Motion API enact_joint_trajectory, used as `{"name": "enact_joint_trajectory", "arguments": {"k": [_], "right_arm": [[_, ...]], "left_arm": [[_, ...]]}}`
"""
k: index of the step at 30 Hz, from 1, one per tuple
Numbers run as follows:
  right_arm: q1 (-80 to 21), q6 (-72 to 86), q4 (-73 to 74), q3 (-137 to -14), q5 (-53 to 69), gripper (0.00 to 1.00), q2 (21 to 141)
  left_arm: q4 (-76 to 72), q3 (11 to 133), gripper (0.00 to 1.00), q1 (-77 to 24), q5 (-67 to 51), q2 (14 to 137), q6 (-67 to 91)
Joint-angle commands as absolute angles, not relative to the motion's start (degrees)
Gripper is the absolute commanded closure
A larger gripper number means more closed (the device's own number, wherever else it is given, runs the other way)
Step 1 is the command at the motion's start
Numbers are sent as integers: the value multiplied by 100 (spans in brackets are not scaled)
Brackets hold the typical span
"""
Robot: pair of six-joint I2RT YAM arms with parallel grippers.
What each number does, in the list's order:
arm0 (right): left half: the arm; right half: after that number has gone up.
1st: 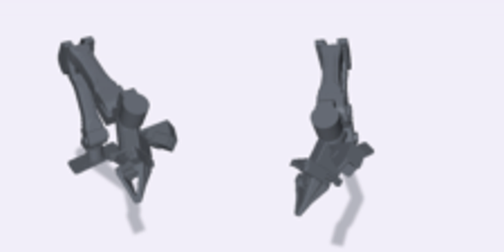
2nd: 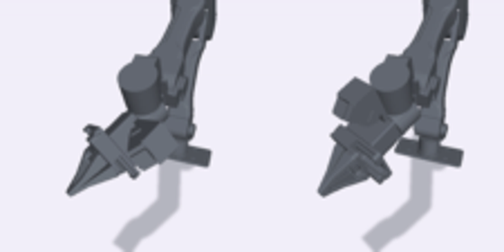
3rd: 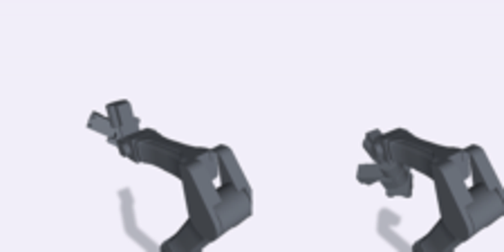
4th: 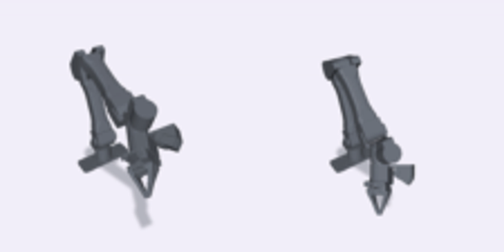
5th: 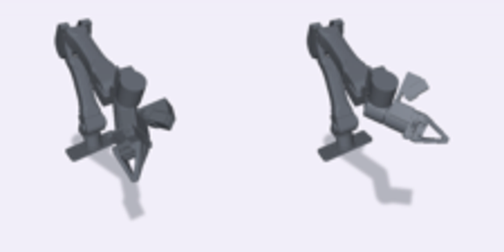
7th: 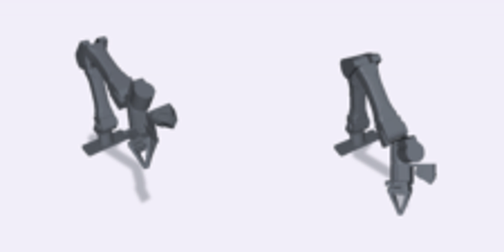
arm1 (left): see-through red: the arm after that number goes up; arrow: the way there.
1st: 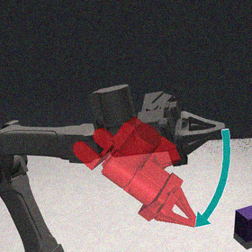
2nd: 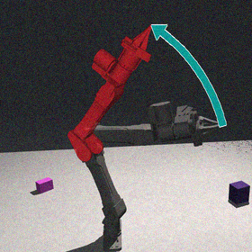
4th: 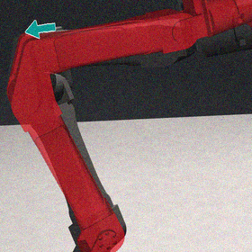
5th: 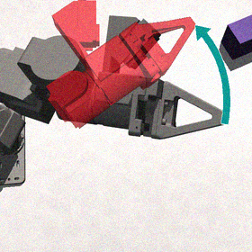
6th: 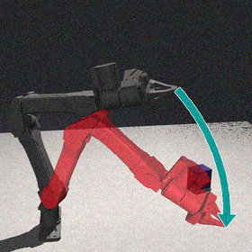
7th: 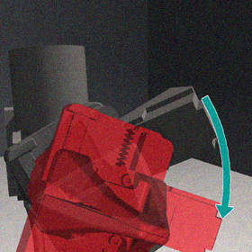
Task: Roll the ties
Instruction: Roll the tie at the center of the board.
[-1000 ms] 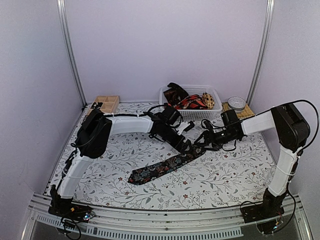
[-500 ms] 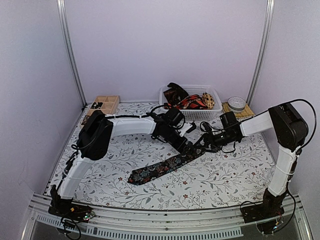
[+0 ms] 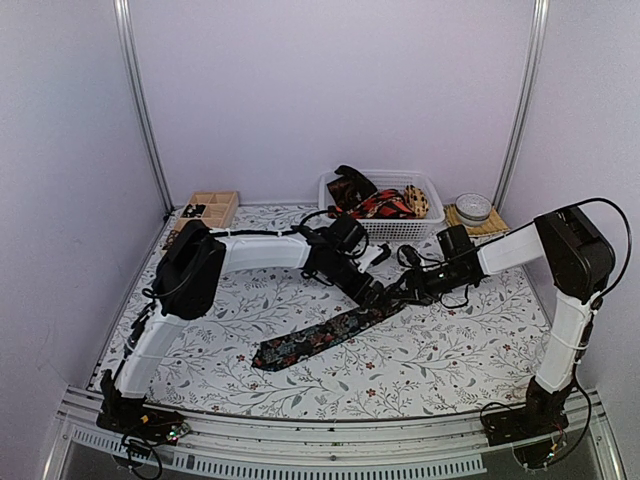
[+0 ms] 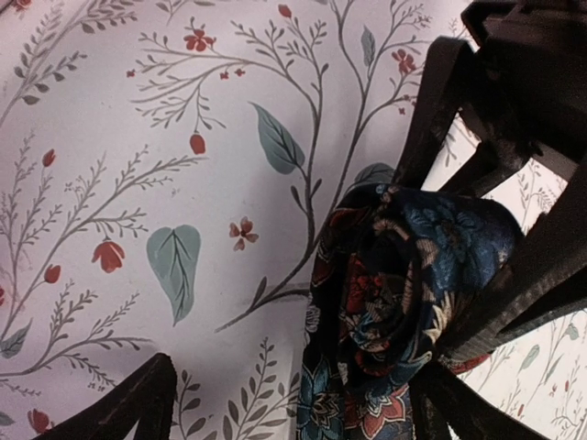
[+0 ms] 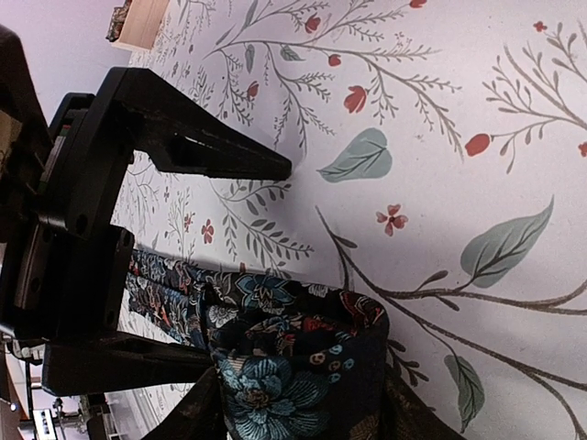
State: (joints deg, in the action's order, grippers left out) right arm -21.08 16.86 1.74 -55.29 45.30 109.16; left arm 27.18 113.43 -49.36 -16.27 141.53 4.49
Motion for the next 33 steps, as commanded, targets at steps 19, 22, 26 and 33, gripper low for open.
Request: {"name": "enact_joint_trajectory", "arguments": {"k": [19,22,26,33], "right_arm": [[-2603,1406,1130,-5754,2449,61,10264],[-2760,1334,1344,-5879,1900,61,10121],[-3008,1277,1518,-5967,1148,61,9924],[-3709,1023,1768,-6110,-688,61,9857]], "left_arm": [[2586,9129,0,-4688,-1919,12983,915],[2337,8412,1,-4670,-1975,12617,990],[2067,7639,4,-4653,-2010,12257,1122],[1815,6928,9,-4646,-2125,11940,1258]]}}
